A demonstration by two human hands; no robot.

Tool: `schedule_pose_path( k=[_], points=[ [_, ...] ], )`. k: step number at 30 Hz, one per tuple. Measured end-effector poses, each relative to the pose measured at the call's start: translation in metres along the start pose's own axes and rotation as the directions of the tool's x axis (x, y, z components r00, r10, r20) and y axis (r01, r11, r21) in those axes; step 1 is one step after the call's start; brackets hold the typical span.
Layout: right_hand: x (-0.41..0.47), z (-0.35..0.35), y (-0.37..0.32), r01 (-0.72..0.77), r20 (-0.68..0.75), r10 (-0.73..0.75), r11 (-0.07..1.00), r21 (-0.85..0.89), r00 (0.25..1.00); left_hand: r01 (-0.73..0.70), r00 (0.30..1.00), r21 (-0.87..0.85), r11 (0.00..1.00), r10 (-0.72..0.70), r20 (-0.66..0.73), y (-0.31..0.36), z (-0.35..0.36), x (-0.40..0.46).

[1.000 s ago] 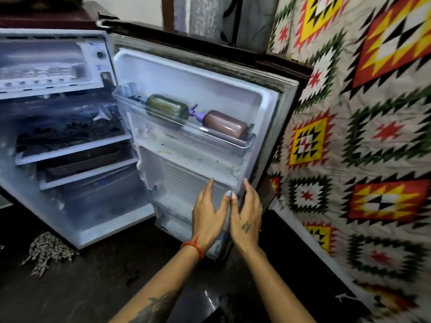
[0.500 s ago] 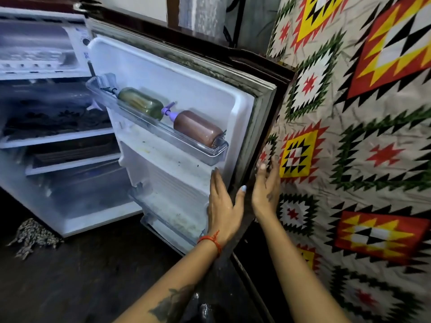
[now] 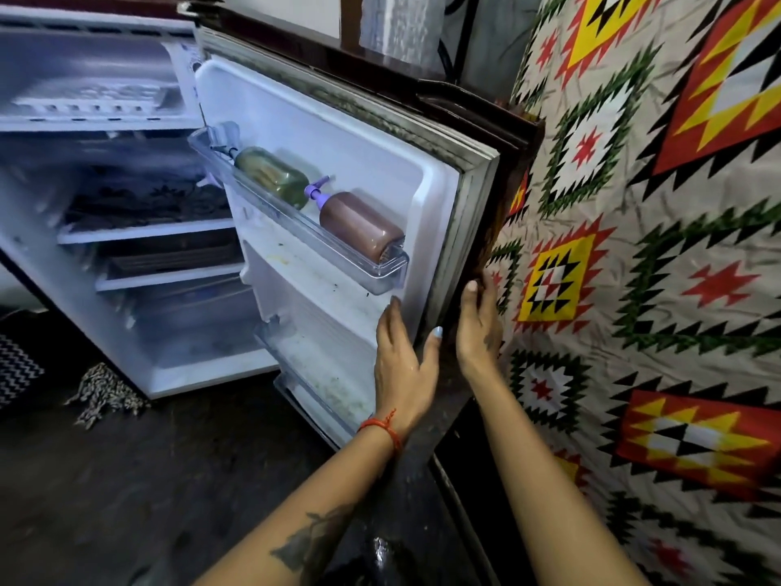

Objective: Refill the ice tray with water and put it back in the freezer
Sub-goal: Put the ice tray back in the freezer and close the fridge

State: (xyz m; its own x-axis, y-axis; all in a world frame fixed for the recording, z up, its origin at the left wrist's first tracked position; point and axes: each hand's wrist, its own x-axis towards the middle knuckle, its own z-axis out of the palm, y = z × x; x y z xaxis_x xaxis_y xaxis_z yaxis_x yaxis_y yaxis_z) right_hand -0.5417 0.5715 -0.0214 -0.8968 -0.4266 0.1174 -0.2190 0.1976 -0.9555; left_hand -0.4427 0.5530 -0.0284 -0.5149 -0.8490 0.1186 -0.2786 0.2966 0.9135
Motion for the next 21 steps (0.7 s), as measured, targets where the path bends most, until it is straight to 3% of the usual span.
schedule_pose_path(
  k=[12,21],
  points=[
    [-0.094,0.037,-0.009,0.090,-0.155,-0.096,0.995,-0.046,0.983,0.035,0.977,-0.005,0.999,-0.035,-0.211,-0.026,-0.060,-0.043],
    [-0.170,0.079,-0.031,0.144,-0.066,-0.146,0.989,-0.030,0.987,0.064,0.941,-0.015,0.998,-0.065,-0.332,-0.047,-0.132,-0.075]
  ],
)
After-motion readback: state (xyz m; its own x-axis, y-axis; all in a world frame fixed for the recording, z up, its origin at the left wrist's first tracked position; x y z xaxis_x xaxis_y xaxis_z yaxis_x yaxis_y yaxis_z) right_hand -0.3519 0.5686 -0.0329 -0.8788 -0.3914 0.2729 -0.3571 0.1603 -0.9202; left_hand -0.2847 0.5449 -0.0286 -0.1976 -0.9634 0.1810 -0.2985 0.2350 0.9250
